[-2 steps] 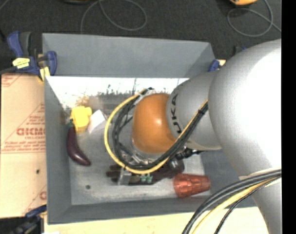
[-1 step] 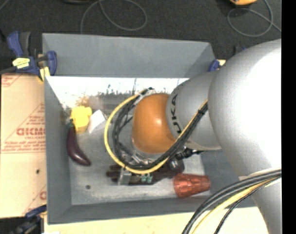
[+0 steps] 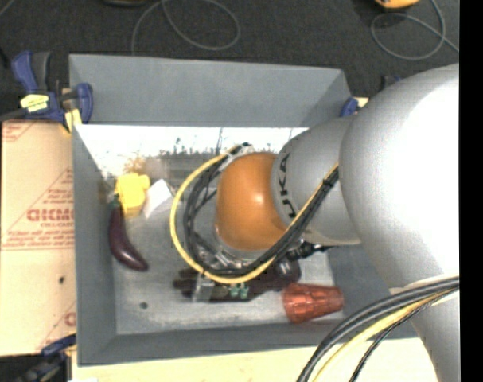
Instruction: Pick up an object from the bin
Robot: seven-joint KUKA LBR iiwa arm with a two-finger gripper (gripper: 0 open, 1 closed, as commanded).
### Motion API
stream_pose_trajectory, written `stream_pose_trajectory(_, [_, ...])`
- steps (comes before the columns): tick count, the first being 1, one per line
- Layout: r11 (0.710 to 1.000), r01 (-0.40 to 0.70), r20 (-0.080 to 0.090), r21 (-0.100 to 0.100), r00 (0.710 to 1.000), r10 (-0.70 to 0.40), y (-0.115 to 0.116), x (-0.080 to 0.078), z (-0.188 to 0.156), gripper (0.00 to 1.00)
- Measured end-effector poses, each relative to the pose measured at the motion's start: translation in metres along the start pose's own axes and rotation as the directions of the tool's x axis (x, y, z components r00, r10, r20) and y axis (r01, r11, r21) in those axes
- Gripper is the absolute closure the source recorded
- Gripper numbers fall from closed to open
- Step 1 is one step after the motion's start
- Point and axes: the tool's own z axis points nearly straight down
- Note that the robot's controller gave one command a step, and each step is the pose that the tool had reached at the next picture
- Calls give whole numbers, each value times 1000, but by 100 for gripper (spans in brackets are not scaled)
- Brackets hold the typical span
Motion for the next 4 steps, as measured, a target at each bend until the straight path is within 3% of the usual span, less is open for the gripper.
stream_pose_trajectory(4, [1000,-2,0,0,1000,2,0,0,0,100])
